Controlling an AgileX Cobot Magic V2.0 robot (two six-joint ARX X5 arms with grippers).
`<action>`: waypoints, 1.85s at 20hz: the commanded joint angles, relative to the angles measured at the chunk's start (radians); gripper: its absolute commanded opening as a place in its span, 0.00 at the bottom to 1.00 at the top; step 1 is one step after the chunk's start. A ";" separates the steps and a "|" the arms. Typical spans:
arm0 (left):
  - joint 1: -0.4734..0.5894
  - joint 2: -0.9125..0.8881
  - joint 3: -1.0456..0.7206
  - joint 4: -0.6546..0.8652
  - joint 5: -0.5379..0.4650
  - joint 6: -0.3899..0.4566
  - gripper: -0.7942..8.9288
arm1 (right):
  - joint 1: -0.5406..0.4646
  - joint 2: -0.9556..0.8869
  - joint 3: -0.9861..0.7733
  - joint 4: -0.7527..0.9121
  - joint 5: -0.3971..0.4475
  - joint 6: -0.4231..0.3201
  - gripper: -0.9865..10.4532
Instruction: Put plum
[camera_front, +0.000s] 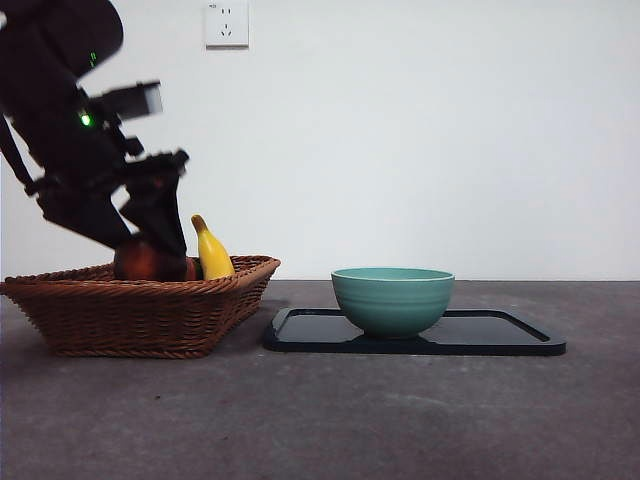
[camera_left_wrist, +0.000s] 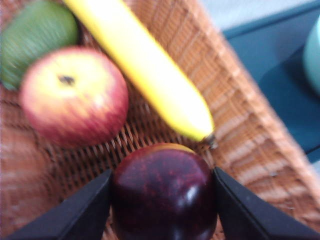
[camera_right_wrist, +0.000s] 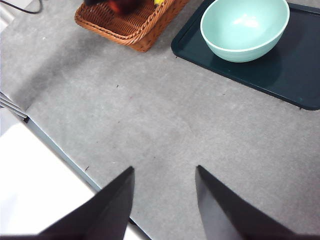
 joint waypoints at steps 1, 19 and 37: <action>-0.001 0.045 0.006 0.025 -0.001 0.024 0.34 | 0.005 0.004 0.008 0.009 0.000 -0.002 0.26; -0.001 0.047 0.027 0.027 -0.001 -0.001 0.48 | 0.005 0.004 0.008 0.010 0.000 0.011 0.26; -0.030 -0.531 0.027 -0.330 0.308 -0.056 0.47 | 0.005 0.004 0.008 0.042 0.000 0.011 0.26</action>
